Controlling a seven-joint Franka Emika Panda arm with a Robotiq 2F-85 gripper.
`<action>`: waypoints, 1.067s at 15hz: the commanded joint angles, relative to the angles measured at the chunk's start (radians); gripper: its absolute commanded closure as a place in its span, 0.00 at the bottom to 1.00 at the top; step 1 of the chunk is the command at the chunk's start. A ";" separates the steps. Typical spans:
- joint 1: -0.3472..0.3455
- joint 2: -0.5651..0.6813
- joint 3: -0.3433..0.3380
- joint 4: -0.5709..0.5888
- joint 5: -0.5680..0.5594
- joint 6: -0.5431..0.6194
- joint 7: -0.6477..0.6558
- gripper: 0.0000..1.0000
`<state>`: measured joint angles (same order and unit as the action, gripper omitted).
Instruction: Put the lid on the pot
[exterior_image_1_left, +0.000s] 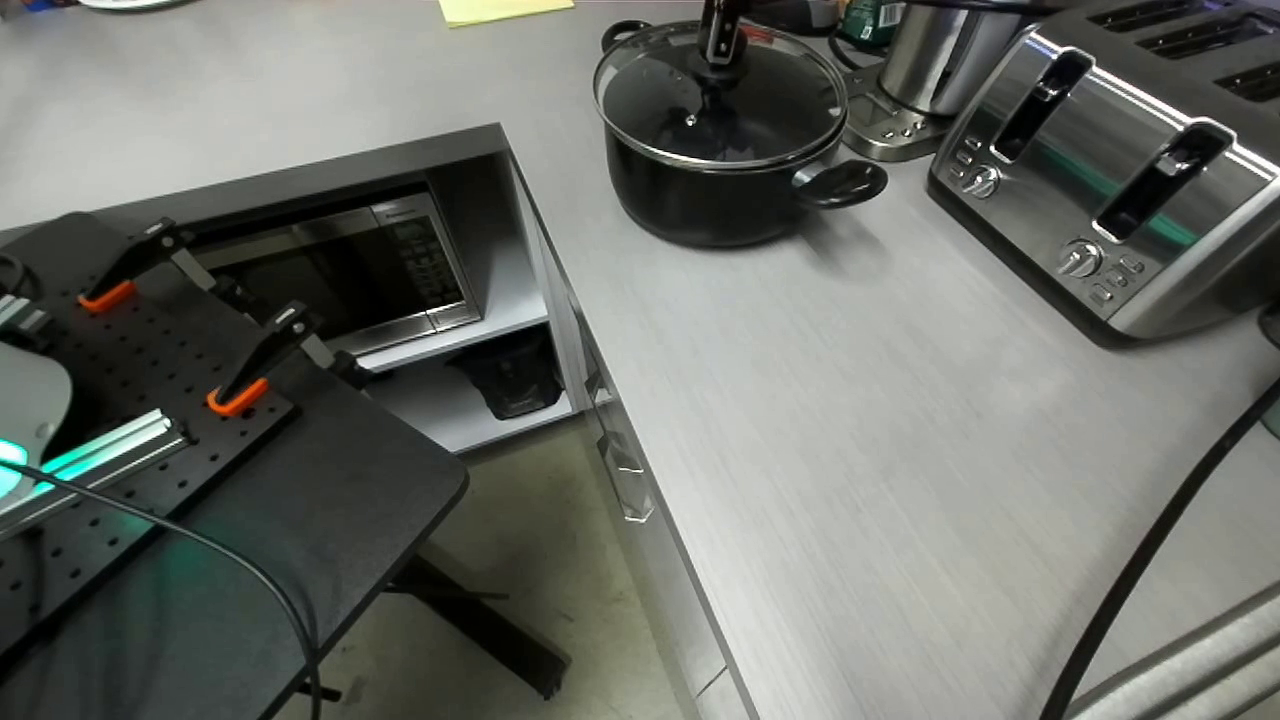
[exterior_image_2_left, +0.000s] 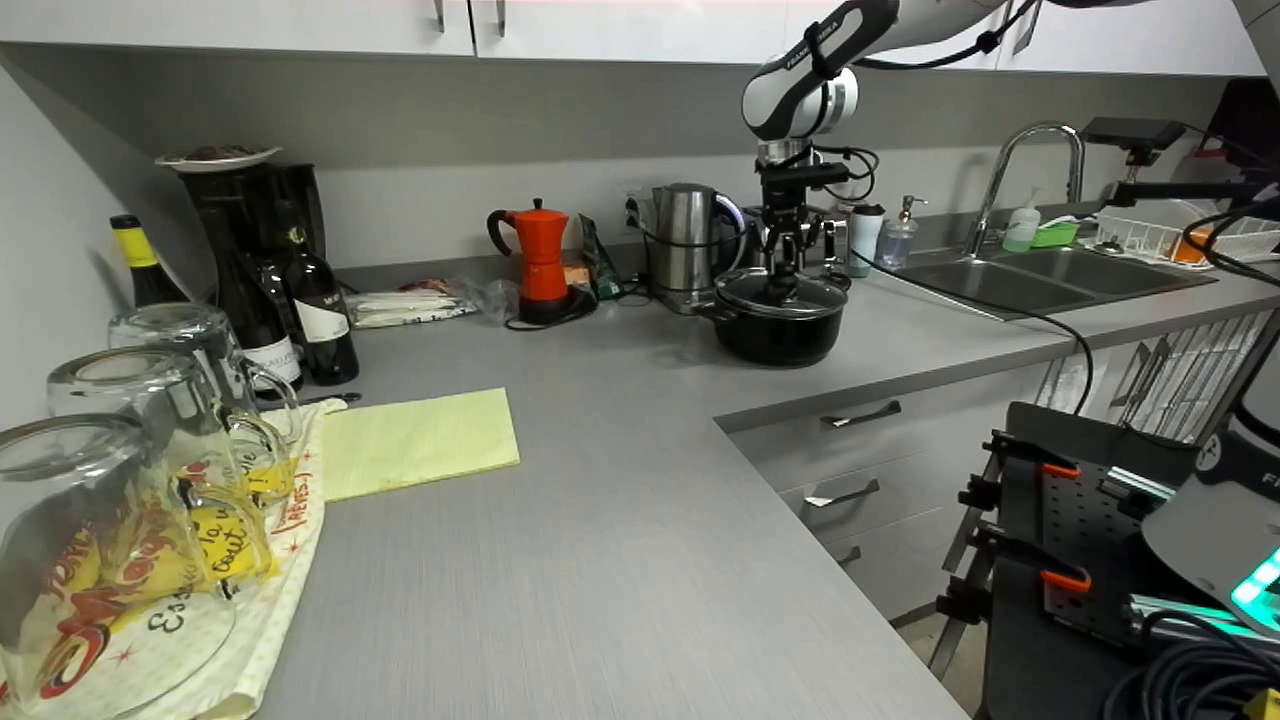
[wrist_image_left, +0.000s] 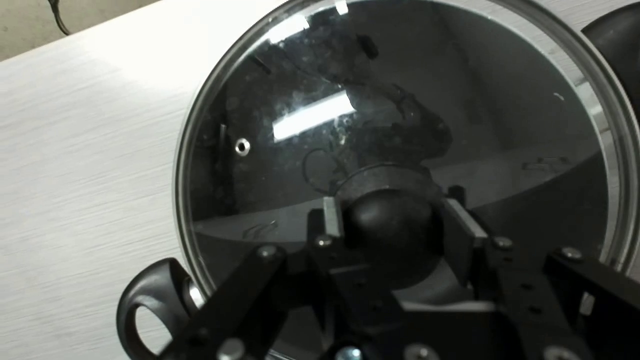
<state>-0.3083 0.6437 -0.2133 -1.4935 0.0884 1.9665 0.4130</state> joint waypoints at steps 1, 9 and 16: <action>-0.001 -0.028 -0.016 -0.024 0.027 -0.002 -0.012 0.76; -0.003 -0.002 -0.021 -0.004 0.026 -0.022 -0.007 0.76; 0.004 -0.004 -0.026 -0.005 0.016 -0.025 0.000 0.76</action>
<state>-0.3143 0.6531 -0.2250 -1.4952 0.0896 1.9606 0.4137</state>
